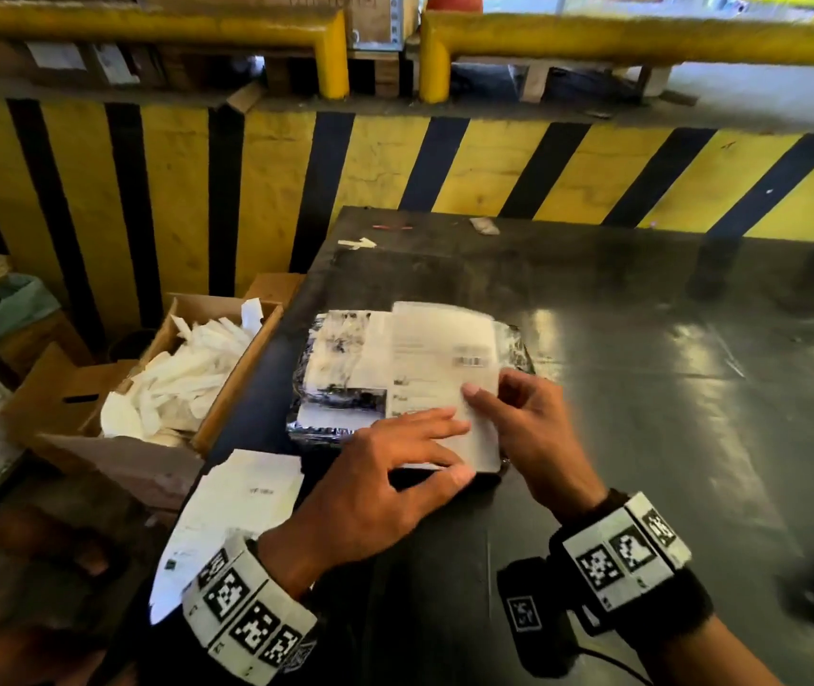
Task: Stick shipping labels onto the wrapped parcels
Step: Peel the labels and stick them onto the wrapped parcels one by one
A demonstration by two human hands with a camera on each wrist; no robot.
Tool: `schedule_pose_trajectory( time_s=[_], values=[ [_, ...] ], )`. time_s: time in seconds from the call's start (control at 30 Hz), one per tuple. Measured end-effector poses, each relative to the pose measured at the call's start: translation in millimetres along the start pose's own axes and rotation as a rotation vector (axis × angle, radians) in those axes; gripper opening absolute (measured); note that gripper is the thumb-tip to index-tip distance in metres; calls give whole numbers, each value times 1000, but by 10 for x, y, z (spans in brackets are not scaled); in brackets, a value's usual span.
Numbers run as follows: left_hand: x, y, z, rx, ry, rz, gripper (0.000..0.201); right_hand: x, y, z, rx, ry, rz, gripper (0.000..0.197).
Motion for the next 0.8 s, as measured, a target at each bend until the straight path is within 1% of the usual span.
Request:
schedule_pose_trajectory(
  time_s=[0.03, 0.07, 0.1, 0.13, 0.17, 0.2, 0.23, 0.27, 0.3, 0.37, 0.43, 0.6, 0.7, 0.8],
  values=[
    [-1, -23, -22, 9, -66, -1, 27, -7, 5, 95, 16, -20, 0, 10],
    [17, -33, -33, 26, -186, 14, 26, -6, -4, 198, 29, -23, -17, 11],
    [46, 9, -25, 38, -326, 66, 26, -15, -1, 276, 46, 1, -37, 13],
    [91, 66, -14, 34, -432, 167, 27, -23, -17, 351, 59, 32, -57, 16],
    [157, 133, -26, -13, -470, 298, 26, -36, -28, 427, 72, 67, -76, 19],
    [212, 203, -48, -93, -455, 408, 21, -52, -57, 480, 75, 89, -99, 21],
    [282, 259, -90, -168, -429, 471, 14, -44, -97, 539, 68, 100, -122, 23],
    [317, 294, -128, -209, -405, 506, 6, -44, -150, 578, 53, 108, -145, 23],
    [344, 308, -173, -237, -385, 520, 2, -45, -194, 603, 42, 113, -170, 22],
    [388, 336, -286, -269, -339, 554, 6, -30, -290, 673, 30, 118, -218, 20],
    [430, 377, -373, -309, -305, 614, 2, -16, -374, 726, 40, 121, -259, 20],
    [571, 512, -433, -348, -248, 706, 20, 99, -476, 782, 79, 140, -302, 19],
    [716, 592, -420, -367, -255, 764, 16, 255, -435, 767, 77, 125, -296, 17],
    [940, 652, -336, -299, -284, 741, 7, 469, -387, 757, 9, 87, -272, 16]
  ],
)
Point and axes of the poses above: each hand's wrist, its own x-axis towards the middle knuckle, its own z-axis out of the back of the hand, y = z × x, the point moved 2 cm from there along x, towards the middle knuckle, and after that the axes turned 2 degrees about -x, right-handed, at the moved point
